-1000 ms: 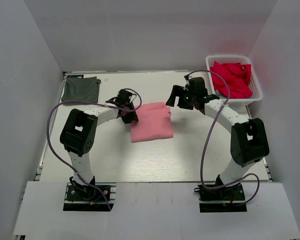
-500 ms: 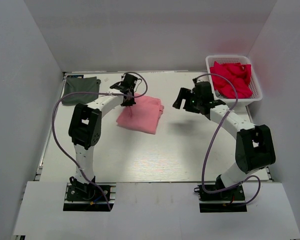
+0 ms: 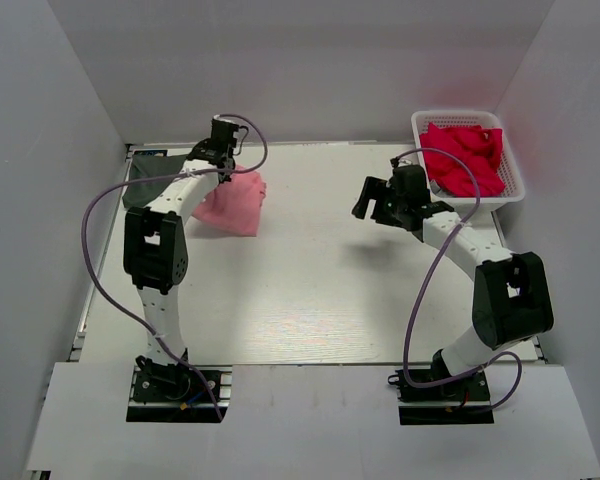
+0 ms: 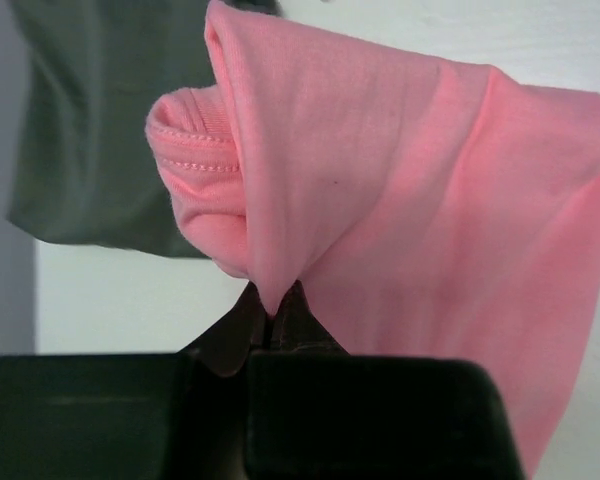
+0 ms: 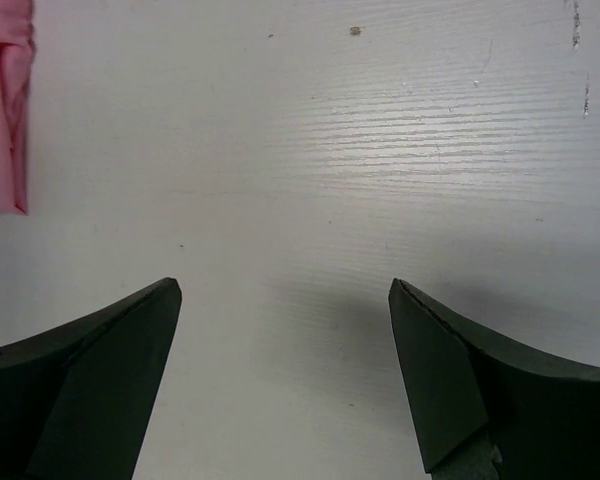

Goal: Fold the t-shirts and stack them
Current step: Put the neatly folded tshirt into the corner of the board with the left arm

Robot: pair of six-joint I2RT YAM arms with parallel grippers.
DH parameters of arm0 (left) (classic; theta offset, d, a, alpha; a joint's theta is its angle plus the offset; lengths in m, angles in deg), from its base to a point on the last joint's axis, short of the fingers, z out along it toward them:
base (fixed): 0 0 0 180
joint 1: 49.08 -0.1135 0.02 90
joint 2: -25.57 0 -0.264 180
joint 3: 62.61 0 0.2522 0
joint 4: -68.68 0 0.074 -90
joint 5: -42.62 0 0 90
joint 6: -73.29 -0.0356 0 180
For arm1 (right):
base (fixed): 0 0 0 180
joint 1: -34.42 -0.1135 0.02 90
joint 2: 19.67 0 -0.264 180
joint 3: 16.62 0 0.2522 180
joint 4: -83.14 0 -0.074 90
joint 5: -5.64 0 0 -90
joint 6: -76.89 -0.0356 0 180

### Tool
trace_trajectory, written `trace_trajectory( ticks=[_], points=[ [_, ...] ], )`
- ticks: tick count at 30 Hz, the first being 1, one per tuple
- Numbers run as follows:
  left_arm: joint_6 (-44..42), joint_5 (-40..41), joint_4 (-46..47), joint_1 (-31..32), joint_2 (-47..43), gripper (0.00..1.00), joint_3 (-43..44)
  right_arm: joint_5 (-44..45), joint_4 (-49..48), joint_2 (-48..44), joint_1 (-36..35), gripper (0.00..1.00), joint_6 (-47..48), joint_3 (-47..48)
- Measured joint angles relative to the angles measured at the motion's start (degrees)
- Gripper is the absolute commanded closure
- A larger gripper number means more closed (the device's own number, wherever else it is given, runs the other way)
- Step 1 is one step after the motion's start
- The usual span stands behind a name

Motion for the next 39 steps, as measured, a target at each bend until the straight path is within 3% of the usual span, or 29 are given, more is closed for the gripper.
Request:
trace_trajectory(
  ticks=[15,35,36,37,38,39],
  points=[
    [-10.7,0.7,3.1,-8.6,5.2,1.0,17.1,2.0,-0.4,0.9,0.0,0.1,-0.1,-1.6],
    [-12.0,-5.1,4.5,-20.1,11.8,1.0,20.7,-0.1,-0.3,4.4,0.0,0.1,-0.2,1.2],
    [-12.0,-5.2,4.9,-20.7,12.6,0.93,20.7,-0.2,-0.3,4.8,0.0,0.1,-0.2,1.5],
    [-12.1,-5.2,5.1,-21.1,13.5,0.65,20.8,-0.2,-0.3,5.1,0.0,0.1,-0.2,1.8],
    [-12.4,-5.2,5.5,-21.7,14.4,0.08,21.0,-0.3,-0.3,5.4,0.0,0.1,-0.2,2.1],
    [-12.4,-4.5,5.8,-22.1,15.5,0.0,21.7,-0.4,-0.2,5.7,0.0,0.1,-0.2,2.3]
  ],
)
